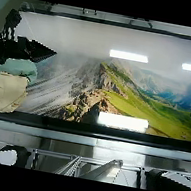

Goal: Fold the shirts.

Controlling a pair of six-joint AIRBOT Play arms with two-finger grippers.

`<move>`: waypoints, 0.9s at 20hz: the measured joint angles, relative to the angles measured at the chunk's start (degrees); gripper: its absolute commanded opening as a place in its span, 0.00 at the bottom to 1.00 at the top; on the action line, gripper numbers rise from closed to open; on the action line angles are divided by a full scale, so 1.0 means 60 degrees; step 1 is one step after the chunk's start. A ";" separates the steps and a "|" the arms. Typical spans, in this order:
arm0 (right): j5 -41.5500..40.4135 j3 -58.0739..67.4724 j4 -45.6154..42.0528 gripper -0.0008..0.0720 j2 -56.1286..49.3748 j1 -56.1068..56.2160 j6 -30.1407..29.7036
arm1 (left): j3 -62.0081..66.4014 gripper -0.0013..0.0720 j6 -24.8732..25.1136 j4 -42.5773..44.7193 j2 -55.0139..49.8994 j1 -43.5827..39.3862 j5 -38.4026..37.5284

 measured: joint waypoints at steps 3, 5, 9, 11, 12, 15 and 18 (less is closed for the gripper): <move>0.0430 -0.0208 -0.0783 0.44 -0.0040 -0.0004 0.0361 | 0.0000 0.04 0.0011 0.0000 0.0000 0.0000 -0.0022; 0.0521 -0.0291 -0.1071 0.44 -0.0051 -0.0004 0.0503 | 0.0000 0.04 0.0011 0.0000 0.0000 0.0000 -0.0022; 0.0619 -0.0357 -0.1344 0.41 -0.0058 0.0044 0.0714 | 0.0000 0.04 0.0011 0.0000 0.0000 0.0000 -0.0025; 0.0561 -0.0364 -0.1330 0.02 -0.0058 0.0178 0.0889 | 0.0000 0.04 0.0007 0.0000 0.0000 0.0000 -0.0018; 0.0470 -0.0372 -0.1220 0.03 -0.0058 0.0295 0.1009 | 0.0000 0.04 0.0011 0.0000 0.0000 0.0000 0.0000; -0.0058 -0.0372 0.0233 0.03 -0.0055 0.0867 0.1180 | 0.0000 0.03 -0.0022 -0.0004 0.0000 0.0000 0.0193; -0.1075 -0.0375 0.2393 0.03 0.0095 0.1931 0.0984 | 0.0000 0.02 -0.0423 -0.0025 0.0000 0.0000 0.0652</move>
